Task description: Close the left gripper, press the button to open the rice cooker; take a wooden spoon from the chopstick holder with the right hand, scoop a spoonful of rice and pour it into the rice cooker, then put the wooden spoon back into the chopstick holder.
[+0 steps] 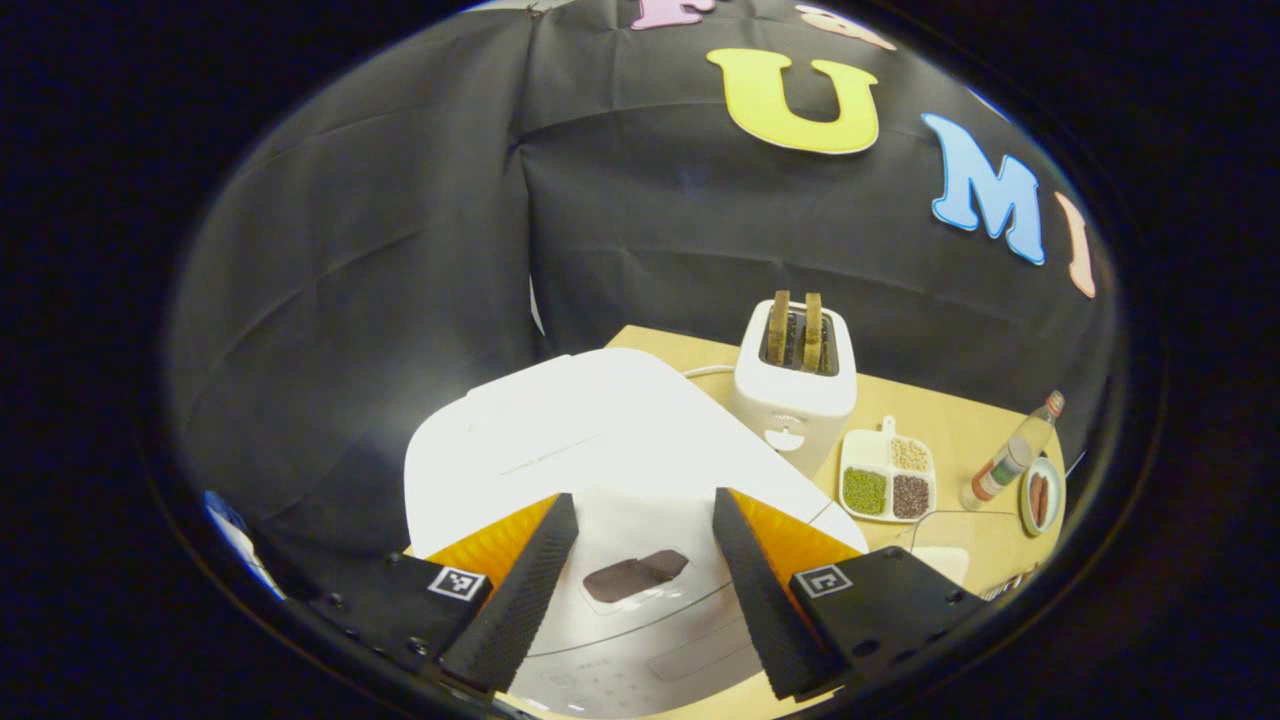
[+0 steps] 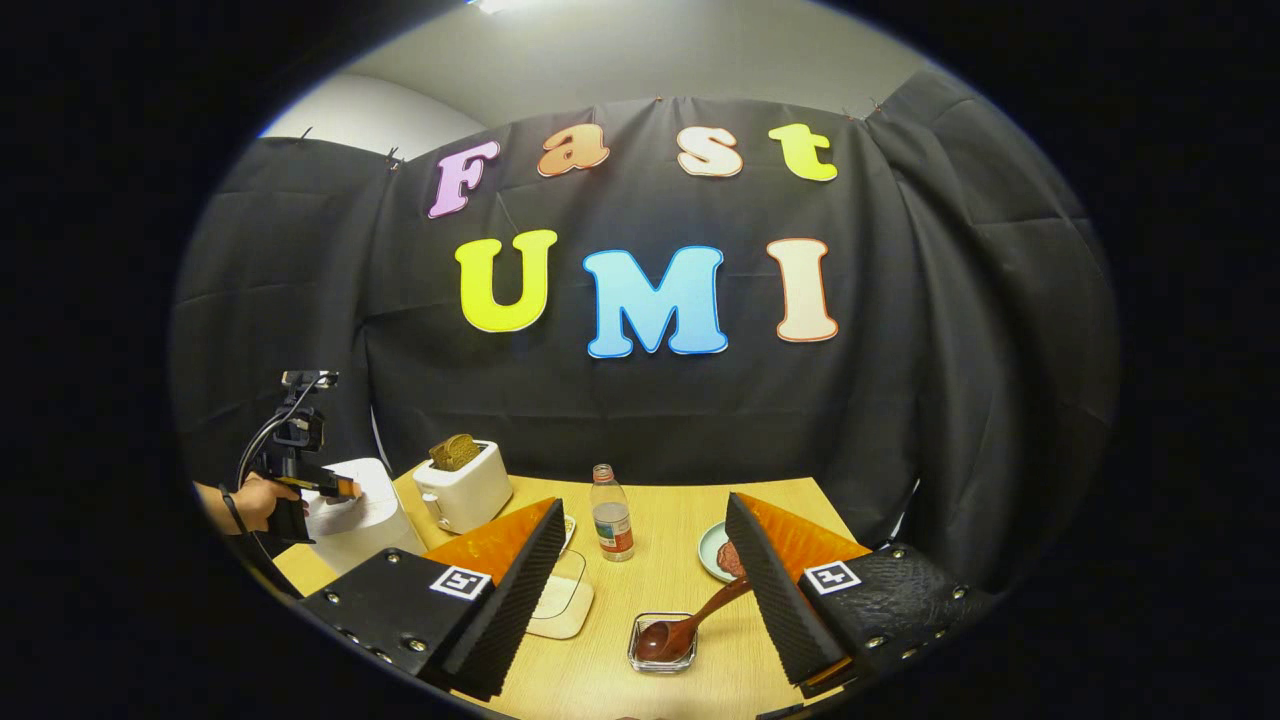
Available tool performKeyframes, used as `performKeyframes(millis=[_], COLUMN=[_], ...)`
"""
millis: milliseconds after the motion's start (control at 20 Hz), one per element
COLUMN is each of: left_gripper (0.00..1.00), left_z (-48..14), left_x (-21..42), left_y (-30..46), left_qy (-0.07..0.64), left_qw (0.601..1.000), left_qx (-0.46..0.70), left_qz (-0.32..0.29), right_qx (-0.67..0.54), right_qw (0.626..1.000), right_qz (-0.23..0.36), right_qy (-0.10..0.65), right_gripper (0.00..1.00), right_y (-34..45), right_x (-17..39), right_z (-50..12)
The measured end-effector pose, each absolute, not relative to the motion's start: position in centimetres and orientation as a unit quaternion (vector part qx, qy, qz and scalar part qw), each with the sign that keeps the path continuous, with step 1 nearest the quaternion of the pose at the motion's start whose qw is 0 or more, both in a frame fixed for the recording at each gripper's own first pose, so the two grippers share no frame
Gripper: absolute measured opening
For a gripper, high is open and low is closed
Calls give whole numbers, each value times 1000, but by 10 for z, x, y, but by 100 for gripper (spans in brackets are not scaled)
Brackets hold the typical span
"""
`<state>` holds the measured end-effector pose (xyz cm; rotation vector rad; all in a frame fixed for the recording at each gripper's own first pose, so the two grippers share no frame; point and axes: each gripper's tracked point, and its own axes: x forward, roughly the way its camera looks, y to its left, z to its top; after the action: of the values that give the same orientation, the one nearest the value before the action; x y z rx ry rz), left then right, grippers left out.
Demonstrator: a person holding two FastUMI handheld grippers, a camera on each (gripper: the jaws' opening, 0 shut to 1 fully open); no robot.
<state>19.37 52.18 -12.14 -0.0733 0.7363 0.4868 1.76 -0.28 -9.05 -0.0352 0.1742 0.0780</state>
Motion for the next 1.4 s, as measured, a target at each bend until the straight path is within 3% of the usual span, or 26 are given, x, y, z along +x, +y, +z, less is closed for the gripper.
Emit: performKeyframes(millis=[450,800,1050,1350,1400], left_gripper=[96,97,97,95,97], left_z=[-87,47,155,212,213], left_x=[202,198,158,104,101], left_y=[511,436,351,255,248], left_qy=[305,148,31,-11,-13], left_qw=[924,977,996,999,1000], left_qx=[-68,-43,1,9,8], left_qz=[220,148,88,28,23], right_qx=[-24,-30,-32,-7,-4], right_qw=[996,998,998,999,999], right_qz=[46,44,47,34,33], right_qy=[71,44,11,-17,-23], right_gripper=[98,98,98,94,98], right_y=[3,4,16,22,23], right_x=[13,6,0,-11,-12], right_z=[-76,-50,-14,28,34])
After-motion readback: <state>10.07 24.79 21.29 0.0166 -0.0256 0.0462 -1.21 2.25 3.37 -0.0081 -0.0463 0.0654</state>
